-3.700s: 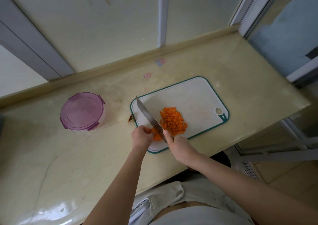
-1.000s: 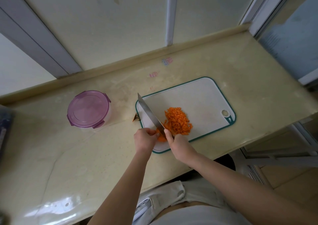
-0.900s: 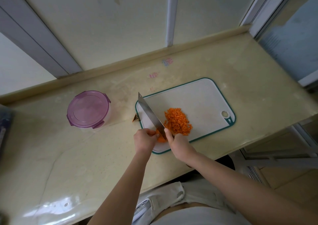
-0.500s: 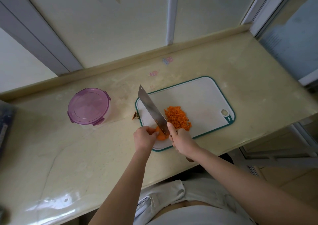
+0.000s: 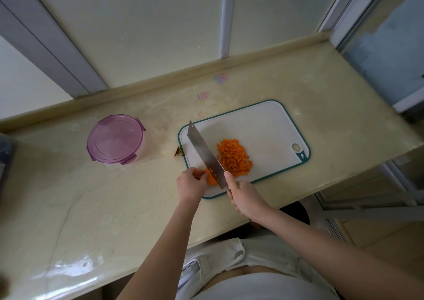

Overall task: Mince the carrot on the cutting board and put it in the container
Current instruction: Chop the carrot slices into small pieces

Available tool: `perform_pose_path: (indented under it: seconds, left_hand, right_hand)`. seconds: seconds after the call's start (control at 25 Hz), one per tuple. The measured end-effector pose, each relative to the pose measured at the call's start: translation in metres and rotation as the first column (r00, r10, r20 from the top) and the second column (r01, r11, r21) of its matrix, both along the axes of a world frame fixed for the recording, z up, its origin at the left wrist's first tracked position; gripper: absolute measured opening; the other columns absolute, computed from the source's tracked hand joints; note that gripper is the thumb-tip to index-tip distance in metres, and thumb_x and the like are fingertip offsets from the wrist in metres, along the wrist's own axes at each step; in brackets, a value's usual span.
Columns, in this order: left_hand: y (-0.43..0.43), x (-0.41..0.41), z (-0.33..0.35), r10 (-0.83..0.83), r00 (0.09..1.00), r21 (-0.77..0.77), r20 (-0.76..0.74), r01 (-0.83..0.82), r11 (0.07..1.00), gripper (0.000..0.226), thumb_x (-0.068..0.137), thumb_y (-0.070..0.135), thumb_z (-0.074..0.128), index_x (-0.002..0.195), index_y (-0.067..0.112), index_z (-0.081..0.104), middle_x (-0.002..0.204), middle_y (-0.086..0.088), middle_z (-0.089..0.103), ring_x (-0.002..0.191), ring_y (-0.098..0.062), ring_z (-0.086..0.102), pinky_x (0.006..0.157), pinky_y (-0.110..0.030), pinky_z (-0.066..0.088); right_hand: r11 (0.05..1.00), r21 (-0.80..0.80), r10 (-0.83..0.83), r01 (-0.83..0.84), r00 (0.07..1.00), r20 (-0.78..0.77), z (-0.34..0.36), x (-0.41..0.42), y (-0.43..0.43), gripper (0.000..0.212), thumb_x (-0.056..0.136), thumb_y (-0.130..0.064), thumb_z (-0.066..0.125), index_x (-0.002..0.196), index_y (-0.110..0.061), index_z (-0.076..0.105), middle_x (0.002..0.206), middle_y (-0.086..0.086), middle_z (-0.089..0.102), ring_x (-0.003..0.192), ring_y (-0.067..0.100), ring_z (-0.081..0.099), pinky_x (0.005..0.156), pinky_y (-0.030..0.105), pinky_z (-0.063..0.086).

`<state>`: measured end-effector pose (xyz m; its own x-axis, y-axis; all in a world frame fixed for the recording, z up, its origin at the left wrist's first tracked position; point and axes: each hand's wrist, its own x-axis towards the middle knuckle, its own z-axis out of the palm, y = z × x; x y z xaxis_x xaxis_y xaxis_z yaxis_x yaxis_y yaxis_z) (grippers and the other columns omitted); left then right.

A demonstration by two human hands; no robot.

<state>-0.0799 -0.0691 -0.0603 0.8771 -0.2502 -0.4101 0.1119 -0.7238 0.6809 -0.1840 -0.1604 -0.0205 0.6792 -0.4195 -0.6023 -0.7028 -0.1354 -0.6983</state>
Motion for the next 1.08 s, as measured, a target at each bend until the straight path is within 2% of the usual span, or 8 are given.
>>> perform_pose_path:
  seconds: [0.16,0.36,0.52,0.68,0.8,0.88,1.0,1.08]
  left_hand:
    - [-0.002,-0.001,0.001,0.021,0.999,0.004,-0.029,-0.021,1.0,0.015,0.084,0.012,0.065,0.098,0.007,0.069,0.095,-0.006,0.069,0.08,-0.012,0.057,0.071,-0.019,0.043]
    - [-0.003,0.002,0.001,0.041,0.998,-0.009,-0.057,-0.042,0.999,0.023,0.084,0.012,0.066,0.106,0.007,0.068,0.101,-0.005,0.068,0.085,-0.012,0.057,0.077,-0.019,0.046]
    - [-0.004,0.003,0.002,0.031,0.997,0.0,-0.064,-0.031,1.0,0.017,0.084,0.013,0.065,0.1,0.009,0.072,0.095,-0.004,0.07,0.083,-0.013,0.058,0.076,-0.021,0.047]
    - [-0.003,0.006,0.002,0.031,0.995,-0.01,-0.093,-0.032,0.999,0.011,0.083,0.012,0.067,0.092,0.011,0.073,0.086,-0.002,0.069,0.081,-0.013,0.058,0.072,-0.021,0.044]
    - [-0.003,0.007,0.003,0.021,0.995,-0.013,-0.097,-0.022,1.0,0.01,0.083,0.011,0.067,0.09,0.01,0.073,0.08,0.0,0.066,0.079,-0.013,0.059,0.071,-0.02,0.044]
    - [-0.003,0.007,0.004,0.019,0.995,-0.009,-0.098,-0.02,1.0,0.01,0.082,0.011,0.067,0.091,0.009,0.073,0.081,-0.001,0.066,0.078,-0.012,0.058,0.071,-0.02,0.044]
    - [-0.002,0.008,0.004,0.0,0.996,-0.017,-0.093,-0.001,1.0,0.008,0.082,0.013,0.067,0.087,0.01,0.073,0.079,0.0,0.066,0.074,-0.01,0.057,0.067,-0.018,0.042]
    - [0.0,0.008,0.005,-0.015,0.996,-0.015,-0.084,0.013,1.0,0.006,0.081,0.014,0.067,0.084,0.012,0.073,0.076,0.001,0.066,0.071,-0.008,0.056,0.064,-0.016,0.04]
  right_hand:
    - [1.0,-0.019,-0.006,0.006,1.0,0.003,-0.001,0.0,0.004,0.061,0.097,-0.055,0.026,0.052,-0.015,0.034,0.044,-0.004,0.035,0.031,0.005,0.032,0.045,0.022,0.027]
    - [0.999,-0.054,0.009,-0.008,1.0,0.014,-0.002,0.001,0.005,0.062,0.098,-0.054,0.026,0.051,-0.015,0.035,0.044,-0.004,0.037,0.036,0.005,0.034,0.047,0.023,0.029]
    - [0.997,-0.068,0.026,-0.026,1.0,-0.005,-0.002,0.003,0.003,0.061,0.098,-0.053,0.024,0.051,-0.015,0.033,0.046,-0.002,0.036,0.039,0.009,0.035,0.047,0.024,0.03]
    - [0.986,-0.144,0.079,-0.085,0.996,-0.047,-0.004,0.008,0.004,0.062,0.099,-0.051,0.023,0.051,-0.014,0.033,0.051,0.001,0.039,0.048,0.014,0.038,0.055,0.029,0.033]
    - [0.974,-0.171,0.136,-0.149,0.987,-0.088,-0.004,0.014,0.006,0.052,0.101,-0.047,0.026,0.055,-0.021,0.029,0.056,0.003,0.039,0.054,0.019,0.041,0.057,0.028,0.034]
    - [0.98,-0.163,0.107,-0.117,0.992,-0.069,-0.007,0.018,0.005,0.055,0.1,-0.049,0.028,0.055,-0.018,0.031,0.056,0.003,0.04,0.051,0.016,0.039,0.05,0.026,0.031]
    - [0.984,-0.144,0.107,-0.109,0.994,-0.021,-0.014,0.022,0.006,0.047,0.099,-0.05,0.029,0.061,-0.023,0.038,0.061,0.001,0.044,0.058,0.017,0.044,0.06,0.029,0.038]
    - [0.971,-0.208,0.115,-0.118,0.993,-0.028,-0.022,0.025,0.011,0.052,0.098,-0.053,0.029,0.059,-0.019,0.041,0.062,0.005,0.048,0.061,0.022,0.049,0.06,0.03,0.038]
